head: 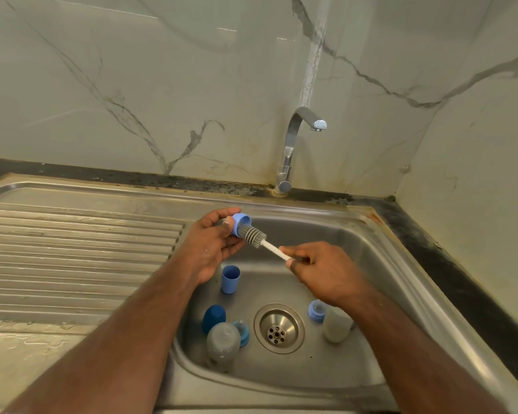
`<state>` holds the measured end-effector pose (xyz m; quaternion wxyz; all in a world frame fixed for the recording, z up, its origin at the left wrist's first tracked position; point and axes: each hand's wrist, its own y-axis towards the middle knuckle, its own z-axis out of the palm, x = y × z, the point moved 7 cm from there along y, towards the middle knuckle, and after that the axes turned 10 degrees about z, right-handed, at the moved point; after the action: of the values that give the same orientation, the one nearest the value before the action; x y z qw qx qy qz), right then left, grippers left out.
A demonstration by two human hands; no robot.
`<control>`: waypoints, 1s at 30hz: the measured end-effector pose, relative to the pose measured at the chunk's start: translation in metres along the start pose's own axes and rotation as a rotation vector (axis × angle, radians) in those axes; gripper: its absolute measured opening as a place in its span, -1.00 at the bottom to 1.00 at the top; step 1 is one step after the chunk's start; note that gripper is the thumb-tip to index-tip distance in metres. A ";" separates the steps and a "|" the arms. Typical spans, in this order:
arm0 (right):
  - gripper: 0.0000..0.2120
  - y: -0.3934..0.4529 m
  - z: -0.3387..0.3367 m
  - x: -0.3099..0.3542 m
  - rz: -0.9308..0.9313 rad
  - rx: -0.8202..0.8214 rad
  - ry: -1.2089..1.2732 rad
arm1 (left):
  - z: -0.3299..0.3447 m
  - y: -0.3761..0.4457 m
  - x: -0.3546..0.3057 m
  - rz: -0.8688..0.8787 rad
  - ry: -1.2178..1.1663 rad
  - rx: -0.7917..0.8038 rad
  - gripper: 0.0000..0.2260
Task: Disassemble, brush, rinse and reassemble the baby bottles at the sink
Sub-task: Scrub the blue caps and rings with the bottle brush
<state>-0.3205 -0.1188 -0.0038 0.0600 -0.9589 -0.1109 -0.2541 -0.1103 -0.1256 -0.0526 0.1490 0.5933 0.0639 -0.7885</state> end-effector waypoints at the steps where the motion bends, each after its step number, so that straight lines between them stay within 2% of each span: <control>1: -0.66 0.000 -0.003 -0.001 0.004 -0.038 -0.016 | 0.001 0.000 0.000 -0.003 0.008 0.001 -0.79; 4: -0.64 -0.003 -0.005 0.003 -0.002 -0.117 -0.144 | 0.001 -0.001 0.001 -0.007 0.028 0.002 -0.78; 7: -0.63 -0.002 0.005 0.008 -0.011 -0.056 -0.197 | -0.001 -0.001 0.001 0.000 0.039 0.006 -0.78; 10: -0.66 0.000 0.006 0.006 -0.009 0.023 -0.119 | 0.000 -0.001 0.001 0.002 0.036 0.017 -0.78; 16: -0.67 0.003 -0.008 -0.005 0.032 -0.042 -0.008 | 0.000 0.001 0.002 -0.025 -0.029 0.006 -0.79; 20: -0.64 -0.002 -0.006 -0.001 0.018 -0.080 -0.079 | 0.000 0.000 0.003 -0.031 -0.032 0.002 -0.78; 24: -0.61 -0.003 -0.001 0.011 -0.037 -0.131 -0.268 | 0.001 0.000 0.003 -0.013 0.015 0.003 -0.78; 27: -0.62 -0.001 0.009 0.015 -0.048 -0.057 -0.261 | -0.002 0.000 0.001 0.011 0.030 0.000 -0.78; 30: -0.65 0.002 0.011 0.011 -0.044 -0.003 -0.127 | -0.004 0.001 0.000 0.018 0.018 -0.007 -0.79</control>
<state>-0.3058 -0.1167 -0.0075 0.0459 -0.9705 -0.1353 -0.1942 -0.1061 -0.1255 -0.0542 0.1574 0.6003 0.0626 -0.7817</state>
